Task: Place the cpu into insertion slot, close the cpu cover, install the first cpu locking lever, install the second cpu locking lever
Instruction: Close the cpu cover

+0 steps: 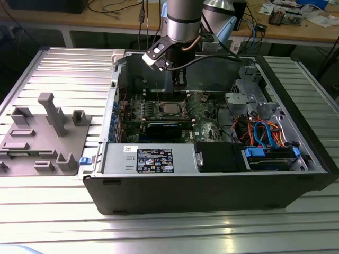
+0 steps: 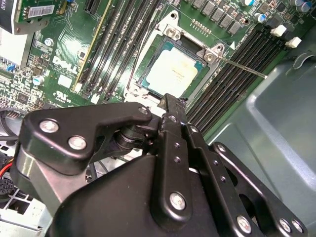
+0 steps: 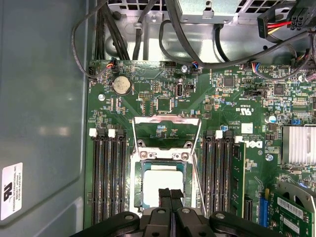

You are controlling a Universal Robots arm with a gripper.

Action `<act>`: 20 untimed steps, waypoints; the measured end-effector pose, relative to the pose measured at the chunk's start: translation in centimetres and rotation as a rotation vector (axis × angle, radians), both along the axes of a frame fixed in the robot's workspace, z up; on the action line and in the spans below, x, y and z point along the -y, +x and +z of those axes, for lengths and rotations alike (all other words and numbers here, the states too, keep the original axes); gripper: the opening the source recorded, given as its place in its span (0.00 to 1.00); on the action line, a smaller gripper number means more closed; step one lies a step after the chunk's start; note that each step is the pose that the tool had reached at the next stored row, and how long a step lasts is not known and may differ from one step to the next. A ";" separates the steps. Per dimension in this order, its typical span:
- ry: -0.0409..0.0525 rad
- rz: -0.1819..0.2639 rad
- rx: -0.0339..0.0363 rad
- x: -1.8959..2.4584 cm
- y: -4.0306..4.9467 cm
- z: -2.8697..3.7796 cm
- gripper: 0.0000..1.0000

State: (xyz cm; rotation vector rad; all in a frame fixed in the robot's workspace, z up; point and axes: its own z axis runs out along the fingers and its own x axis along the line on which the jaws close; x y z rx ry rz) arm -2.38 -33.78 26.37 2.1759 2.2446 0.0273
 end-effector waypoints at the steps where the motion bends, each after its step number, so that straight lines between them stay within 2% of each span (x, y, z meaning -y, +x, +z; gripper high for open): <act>1: 0.0000 0.000 0.0000 0.00 0.00 0.00 0.11; 20: -0.0001 0.000 -0.0009 0.00 0.55 0.00 0.11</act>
